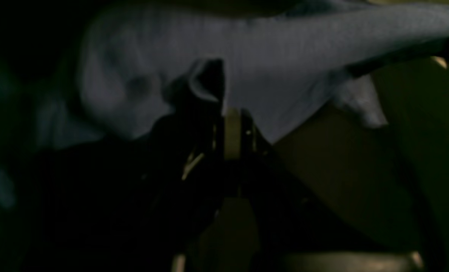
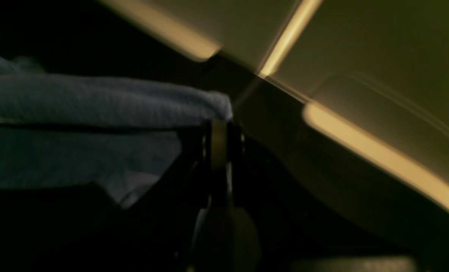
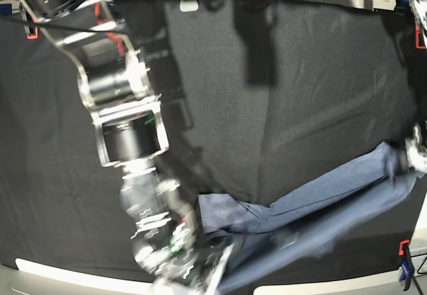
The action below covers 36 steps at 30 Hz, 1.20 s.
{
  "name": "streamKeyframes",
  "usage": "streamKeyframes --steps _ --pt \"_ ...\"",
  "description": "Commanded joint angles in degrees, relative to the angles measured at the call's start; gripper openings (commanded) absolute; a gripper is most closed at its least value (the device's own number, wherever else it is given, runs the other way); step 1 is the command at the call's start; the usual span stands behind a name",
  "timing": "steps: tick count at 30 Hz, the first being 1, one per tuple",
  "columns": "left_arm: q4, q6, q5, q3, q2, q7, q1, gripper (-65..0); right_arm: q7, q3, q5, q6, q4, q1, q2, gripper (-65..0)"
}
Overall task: Layout the t-shirt on the table in an organized manner, then fold the t-shirt properly
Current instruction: 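Lift the shirt with both grippers and swing it open across the table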
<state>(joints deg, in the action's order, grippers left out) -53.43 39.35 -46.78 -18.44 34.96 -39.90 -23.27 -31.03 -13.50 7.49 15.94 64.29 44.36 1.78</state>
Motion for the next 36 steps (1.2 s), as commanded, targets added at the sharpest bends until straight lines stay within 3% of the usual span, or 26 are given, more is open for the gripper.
streamKeyframes --steps 1,6,12,15,20,30,36 --pt "-2.27 0.65 -0.50 -0.28 1.46 1.29 -3.45 -65.0 0.68 -0.02 -0.39 -0.13 4.07 3.15 0.57 -65.0" --pt "-7.43 0.65 0.13 -0.31 3.76 0.50 -10.88 -65.0 -2.34 -0.02 -0.15 -0.09 15.96 4.11 0.46 -65.0" --pt "-11.28 0.61 0.13 -0.90 10.23 -2.80 -17.09 -65.0 -5.88 -0.02 -0.17 -0.09 22.95 4.26 0.44 -65.0" --pt "-11.78 -0.35 -4.26 -3.37 12.46 -7.67 -15.93 -65.0 -9.55 -0.02 -0.15 -0.04 24.81 2.47 0.11 -65.0" --pt "-11.80 -0.17 -11.74 -8.48 12.41 -16.02 -7.91 -65.0 -13.40 -0.02 -0.15 0.15 29.68 -6.27 -1.68 -65.0" --pt "-11.80 0.65 -16.35 -15.52 10.51 -15.04 17.07 -65.0 -18.32 2.64 -0.13 0.24 47.98 -31.61 -7.65 -65.0" --pt "-11.80 0.65 -16.33 -21.86 5.88 -16.15 28.76 -65.0 -21.53 11.72 -0.33 4.17 56.83 -45.66 -8.15 -65.0"
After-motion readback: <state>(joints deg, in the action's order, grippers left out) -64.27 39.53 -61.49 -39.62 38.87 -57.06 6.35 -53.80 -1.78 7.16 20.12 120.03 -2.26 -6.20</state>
